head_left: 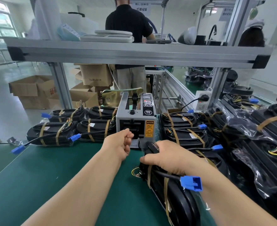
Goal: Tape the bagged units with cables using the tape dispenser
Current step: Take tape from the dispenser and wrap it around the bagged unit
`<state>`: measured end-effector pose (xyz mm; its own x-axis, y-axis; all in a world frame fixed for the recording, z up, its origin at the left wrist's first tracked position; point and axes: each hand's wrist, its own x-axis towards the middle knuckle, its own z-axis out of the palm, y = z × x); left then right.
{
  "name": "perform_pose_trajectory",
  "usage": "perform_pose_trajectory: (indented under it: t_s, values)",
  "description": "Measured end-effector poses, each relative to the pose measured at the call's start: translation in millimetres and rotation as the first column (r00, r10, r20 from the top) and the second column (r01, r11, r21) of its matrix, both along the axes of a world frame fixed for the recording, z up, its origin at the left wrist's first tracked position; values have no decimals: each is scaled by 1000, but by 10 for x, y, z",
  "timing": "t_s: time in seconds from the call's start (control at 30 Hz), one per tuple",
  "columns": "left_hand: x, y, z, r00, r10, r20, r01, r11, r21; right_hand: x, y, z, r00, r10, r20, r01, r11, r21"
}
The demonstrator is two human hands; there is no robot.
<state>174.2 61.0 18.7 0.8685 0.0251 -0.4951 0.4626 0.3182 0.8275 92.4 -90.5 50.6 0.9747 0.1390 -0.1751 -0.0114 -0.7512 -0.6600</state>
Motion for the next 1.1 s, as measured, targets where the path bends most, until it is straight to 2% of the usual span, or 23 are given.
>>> perform_pose_trajectory:
  t_s: [0.3, 0.43, 0.5, 0.53, 0.6, 0.67, 0.73, 0.83, 0.93, 1.1]
  values:
    - [241, -189, 57, 986, 133, -96, -141, 986, -85, 6, 6, -28, 1000, 2, 6, -2, 999, 44]
    - [197, -238, 59, 962, 271, -38, -273, 958, -84, -18, 38, 2, 1000, -8, 19, 8, 1000, 12]
    - [83, -205, 60, 945, 319, 76, -311, 945, -100, -74, -19, 46, 998, -36, 46, 37, 999, -15]
    - [7, -168, 74, 940, 304, 154, -290, 951, -108, -119, -71, 80, 996, -55, 72, 53, 998, 27]
    - [-183, -77, 131, 926, 221, 306, -200, 975, -100, -237, -176, 142, 990, -70, 121, 40, 972, 230]
    - [-412, 17, 220, 887, 127, 443, -102, 992, -79, -376, -235, 143, 981, -56, 186, -38, 883, 468]
    - [-670, 86, 312, 829, 17, 560, -7, 1000, -20, -520, -231, 86, 958, -86, 274, -100, 793, 600]
    - [-1068, 112, 403, 763, -131, 634, 60, 989, 133, -719, -199, 1, 936, -165, 311, -78, 765, 639]
    - [-1362, 81, 446, 726, -224, 651, 99, 970, 223, -847, -181, -22, 912, -224, 343, -12, 822, 569]
    - [-1497, 3, 420, 729, -262, 633, 91, 953, 290, -916, -66, 9, 861, -375, 344, 82, 770, 633]
